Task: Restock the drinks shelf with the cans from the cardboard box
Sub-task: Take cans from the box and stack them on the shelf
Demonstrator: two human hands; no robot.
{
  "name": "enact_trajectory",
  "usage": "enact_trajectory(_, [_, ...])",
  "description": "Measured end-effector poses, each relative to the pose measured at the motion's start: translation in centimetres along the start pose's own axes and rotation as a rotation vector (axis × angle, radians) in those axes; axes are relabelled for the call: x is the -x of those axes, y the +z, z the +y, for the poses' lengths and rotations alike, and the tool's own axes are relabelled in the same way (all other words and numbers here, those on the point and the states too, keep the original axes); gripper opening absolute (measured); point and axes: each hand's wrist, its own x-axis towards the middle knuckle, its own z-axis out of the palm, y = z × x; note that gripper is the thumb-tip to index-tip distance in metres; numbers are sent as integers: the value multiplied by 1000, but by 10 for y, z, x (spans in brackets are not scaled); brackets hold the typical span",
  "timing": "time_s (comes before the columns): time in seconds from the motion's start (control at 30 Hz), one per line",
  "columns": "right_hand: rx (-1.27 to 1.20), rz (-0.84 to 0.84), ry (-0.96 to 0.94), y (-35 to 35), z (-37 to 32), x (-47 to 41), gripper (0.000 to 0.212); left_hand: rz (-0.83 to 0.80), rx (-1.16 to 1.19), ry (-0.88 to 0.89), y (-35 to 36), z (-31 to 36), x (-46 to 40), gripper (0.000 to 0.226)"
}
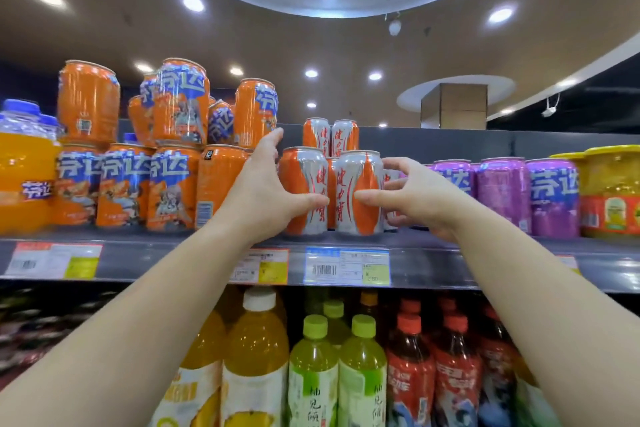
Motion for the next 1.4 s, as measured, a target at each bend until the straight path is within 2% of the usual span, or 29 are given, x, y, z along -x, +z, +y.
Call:
enact_trajectory(0.07, [47, 5, -5, 2, 0, -1, 71, -51, -168, 95, -6, -1, 2, 110])
enact_trajectory(0.13, [69, 9, -21, 3, 0, -2, 79, -86, -327, 176, -11, -3, 3, 103])
enact_trajectory(0.33, [187, 3, -125, 9, 0, -5, 95, -28, -602, 335, -22, -7, 5, 91])
enact_trajectory(0.5, [351, 38, -198, 7, -2, 3, 97, 52, -598, 350, -17, -4, 13, 82])
enact_trajectory(0.6, [451, 137, -255, -11, 3, 26, 93, 164, -462, 381, -1, 18, 24, 74])
enact_trajectory(0.67, [481, 208, -283, -33, 8, 49, 88, 164, -339, 434, 21, 42, 33, 69])
enact_trajectory(0.8, [570, 310, -279, -102, 31, 111, 76, 65, -171, 517, 99, 99, 56, 66])
enact_trajectory(0.9, [730, 352, -194, -172, 65, 175, 73, -25, -69, 512, 180, 146, 82, 64])
enact_trajectory(1.17, [1054, 403, 368, -382, 177, 401, 70, -443, 39, 477, 439, 299, 210, 69])
enact_trajectory(1.3, [1163, 392, 597, -457, 220, 497, 70, -643, 80, 519, 549, 371, 281, 73])
enact_trajectory(1.4, [1231, 394, 732, -503, 251, 556, 71, -731, 132, 568, 616, 421, 325, 73])
